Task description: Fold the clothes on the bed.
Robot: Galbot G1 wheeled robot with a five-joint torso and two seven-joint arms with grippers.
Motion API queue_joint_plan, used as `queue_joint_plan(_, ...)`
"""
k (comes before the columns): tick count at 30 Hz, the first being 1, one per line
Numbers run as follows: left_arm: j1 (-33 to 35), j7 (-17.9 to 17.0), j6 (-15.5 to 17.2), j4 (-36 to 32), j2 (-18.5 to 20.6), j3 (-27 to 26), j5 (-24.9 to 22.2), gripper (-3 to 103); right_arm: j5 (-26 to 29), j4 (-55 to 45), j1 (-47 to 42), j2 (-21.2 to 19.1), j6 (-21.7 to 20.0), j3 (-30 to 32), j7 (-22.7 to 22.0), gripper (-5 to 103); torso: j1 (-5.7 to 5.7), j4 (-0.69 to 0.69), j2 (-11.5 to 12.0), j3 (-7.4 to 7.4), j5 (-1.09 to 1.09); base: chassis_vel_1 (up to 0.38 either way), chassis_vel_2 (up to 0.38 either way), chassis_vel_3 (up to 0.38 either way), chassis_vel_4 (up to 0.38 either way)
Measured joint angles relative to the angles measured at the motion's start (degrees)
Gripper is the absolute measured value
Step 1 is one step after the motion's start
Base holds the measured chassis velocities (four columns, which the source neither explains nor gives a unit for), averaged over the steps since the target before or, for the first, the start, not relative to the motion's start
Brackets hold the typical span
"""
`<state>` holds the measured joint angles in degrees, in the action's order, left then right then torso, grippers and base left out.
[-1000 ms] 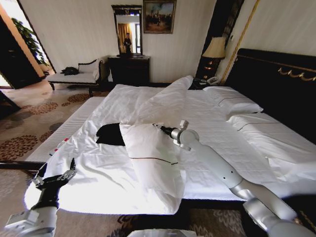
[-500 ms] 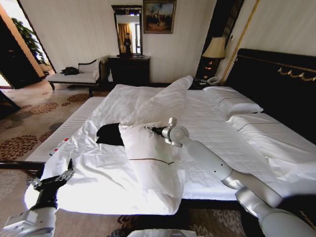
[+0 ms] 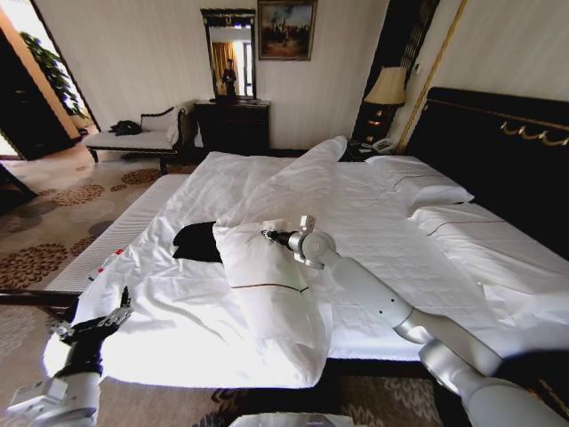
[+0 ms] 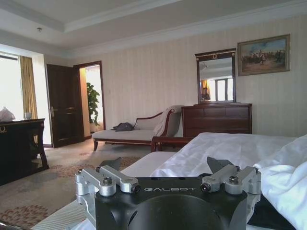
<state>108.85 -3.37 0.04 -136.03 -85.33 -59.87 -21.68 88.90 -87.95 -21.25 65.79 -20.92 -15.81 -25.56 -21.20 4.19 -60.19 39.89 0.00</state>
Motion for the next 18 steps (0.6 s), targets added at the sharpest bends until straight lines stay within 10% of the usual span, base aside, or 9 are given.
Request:
queue_joint_plan(8,-0.45,-0.09,0.30,0.09,0.75,-0.36,-1.06,100,-2.07,-5.86,-8.10,-1.49,10.38,11.11,3.23,2,0.00,-0.02,0.01,0.00,0.01,0.000,0.000,0.000,0.000)
queue_joint_plan(18,-1.51,-0.19,0.45,0.89,0.91,0.60,-1.47,100,-4.00,-20.09,-24.18,-8.04,13.85,30.49,3.24,2,0.00,0.01,0.00,-0.01,0.02,0.000,0.000,0.000,0.000)
